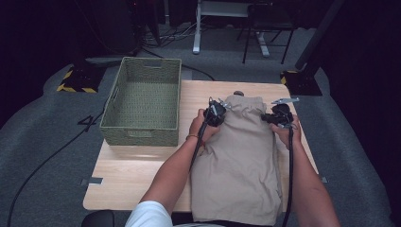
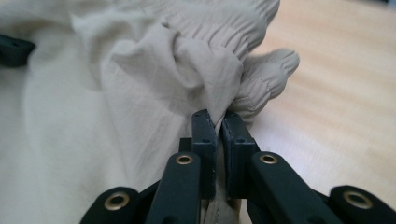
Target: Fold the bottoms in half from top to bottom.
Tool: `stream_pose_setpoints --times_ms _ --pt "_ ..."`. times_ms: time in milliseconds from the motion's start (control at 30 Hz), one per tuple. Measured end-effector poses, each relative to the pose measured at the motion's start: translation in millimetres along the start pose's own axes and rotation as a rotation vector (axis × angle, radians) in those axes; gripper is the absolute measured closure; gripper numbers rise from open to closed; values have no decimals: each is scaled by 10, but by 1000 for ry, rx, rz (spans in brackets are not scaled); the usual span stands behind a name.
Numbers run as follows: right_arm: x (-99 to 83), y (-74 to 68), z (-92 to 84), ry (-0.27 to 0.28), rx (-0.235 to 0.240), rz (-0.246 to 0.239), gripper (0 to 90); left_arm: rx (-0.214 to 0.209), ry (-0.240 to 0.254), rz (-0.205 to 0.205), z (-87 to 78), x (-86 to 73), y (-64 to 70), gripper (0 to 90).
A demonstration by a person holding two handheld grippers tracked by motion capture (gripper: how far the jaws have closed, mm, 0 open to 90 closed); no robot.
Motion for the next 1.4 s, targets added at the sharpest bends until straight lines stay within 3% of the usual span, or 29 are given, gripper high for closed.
stream_pose_setpoints --times_ms 233,300,333,400,500,633,767,867,1033,1100,1233,1267,1333,1400 --pt "508 -46 -199 120 -6 -41 853 88 109 18 -224 413 -148 881" --pt "646 -67 -284 169 -1 -45 853 146 149 63 -324 539 -208 881" --pt "722 -89 -336 197 10 -49 853 157 165 64 -366 578 -224 881" --pt "809 -126 -407 235 13 -55 853 151 191 31 -428 607 -224 880" --pt "811 -263 -499 271 45 -82 852 151 228 18 -538 553 -164 879" --pt "625 -496 -645 294 121 -130 850 116 254 62 -742 347 -6 870" --pt "393 -685 -760 288 187 -162 847 83 258 81 -873 172 103 859" --pt "228 -858 -848 276 241 -210 845 50 254 147 -995 58 225 853" --pt "40 -1053 -1028 285 334 -227 843 -16 264 217 -1224 -161 413 837" --pt "-60 -1094 -1083 278 356 -233 841 -80 264 225 -1315 -268 520 833" --pt "-299 -1226 -1190 248 434 -253 836 -165 218 301 -1455 -578 773 813" --pt "-363 -1244 -1207 234 435 -275 830 -202 204 300 -1483 -662 835 801" --pt "-477 -1277 -1250 211 461 -273 828 -256 173 298 -1542 -834 944 793" --pt "-591 -1308 -1297 192 485 -270 828 -287 143 296 -1576 -950 1010 788"
Point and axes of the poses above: each handheld gripper's, and its own axes: z roughly forward along the jaws, x roughly out of its top, y roughly to its right, the point moved 10 cm from there along z, roughly forward along the jaws, and after that the axes turned 11 degrees about y, right-handed, at the moved point
